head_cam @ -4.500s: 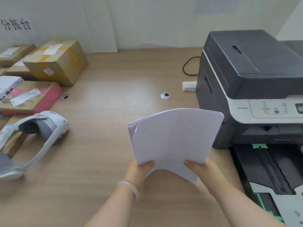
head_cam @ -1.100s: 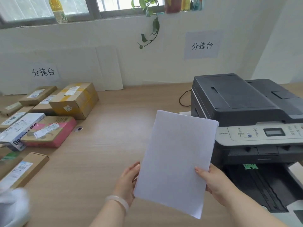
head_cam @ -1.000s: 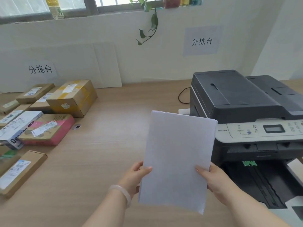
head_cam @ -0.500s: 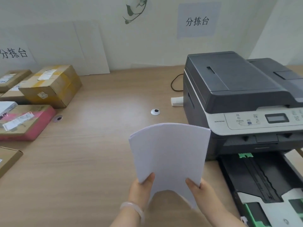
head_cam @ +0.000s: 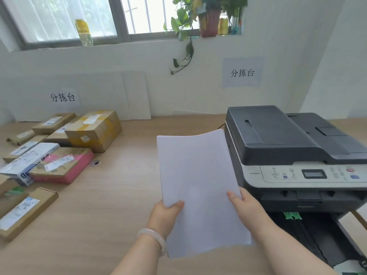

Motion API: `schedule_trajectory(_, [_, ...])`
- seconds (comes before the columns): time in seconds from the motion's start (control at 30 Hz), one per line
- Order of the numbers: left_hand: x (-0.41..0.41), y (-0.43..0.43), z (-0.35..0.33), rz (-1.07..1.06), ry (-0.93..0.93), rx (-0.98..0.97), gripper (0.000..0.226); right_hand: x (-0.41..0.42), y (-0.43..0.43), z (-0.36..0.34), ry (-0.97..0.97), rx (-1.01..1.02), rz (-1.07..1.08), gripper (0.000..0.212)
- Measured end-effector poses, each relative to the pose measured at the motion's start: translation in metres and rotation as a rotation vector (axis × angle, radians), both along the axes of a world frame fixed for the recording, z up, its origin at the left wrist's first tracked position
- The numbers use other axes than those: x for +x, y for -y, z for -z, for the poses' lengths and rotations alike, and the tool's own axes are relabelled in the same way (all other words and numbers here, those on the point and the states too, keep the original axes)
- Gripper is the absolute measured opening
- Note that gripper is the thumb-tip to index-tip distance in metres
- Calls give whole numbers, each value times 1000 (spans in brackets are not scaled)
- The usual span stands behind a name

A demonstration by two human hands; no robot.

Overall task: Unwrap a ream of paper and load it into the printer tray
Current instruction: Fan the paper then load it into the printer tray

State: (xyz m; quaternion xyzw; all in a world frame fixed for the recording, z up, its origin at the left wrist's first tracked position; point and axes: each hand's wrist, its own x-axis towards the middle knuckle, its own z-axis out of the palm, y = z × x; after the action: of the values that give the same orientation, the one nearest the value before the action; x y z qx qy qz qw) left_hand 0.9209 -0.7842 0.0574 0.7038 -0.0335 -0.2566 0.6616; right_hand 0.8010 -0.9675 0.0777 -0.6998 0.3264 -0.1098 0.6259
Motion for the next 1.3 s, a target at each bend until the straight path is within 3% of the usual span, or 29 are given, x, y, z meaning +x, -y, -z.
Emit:
schedule_trajectory(0.03, [-4,-3,-6,9,-8,-22,32,-5,-2,-6,11,-7,8,16])
schedule_trajectory(0.13, [-14,-9,-15,39,-51,-44,20,-19,-7,-15,-1,-22,11,20])
schedule_trajectory(0.27, [-37,-17,-23,136,-107,-70,37,-50,-15,-20,-36,-45,36,19])
schedule_trajectory(0.6, [-114,-36,13,295,-209,-2,43,-159,-61,3,-152,-49,171,18])
schedule_trajectory(0.73, [-149,-28,15,356,-225,66,21,-198,-59,17,-218,-15,225,23])
schedule_trajectory(0.83, [-165,-11,17,375,-228,111,5,-221,-45,24,-253,22,250,33])
schedule_trajectory(0.93, [-181,14,21,424,-223,162,24,-244,-25,24,-275,61,274,37])
schedule_trajectory(1.03, [-200,46,27,458,-206,226,57,-268,4,24,-300,82,297,39])
schedule_trajectory(1.2, [-247,104,30,456,-267,255,24,-308,66,24,-357,119,298,31])
schedule_trajectory(1.3, [-270,134,32,424,-309,263,28,-327,104,28,-405,122,269,33])
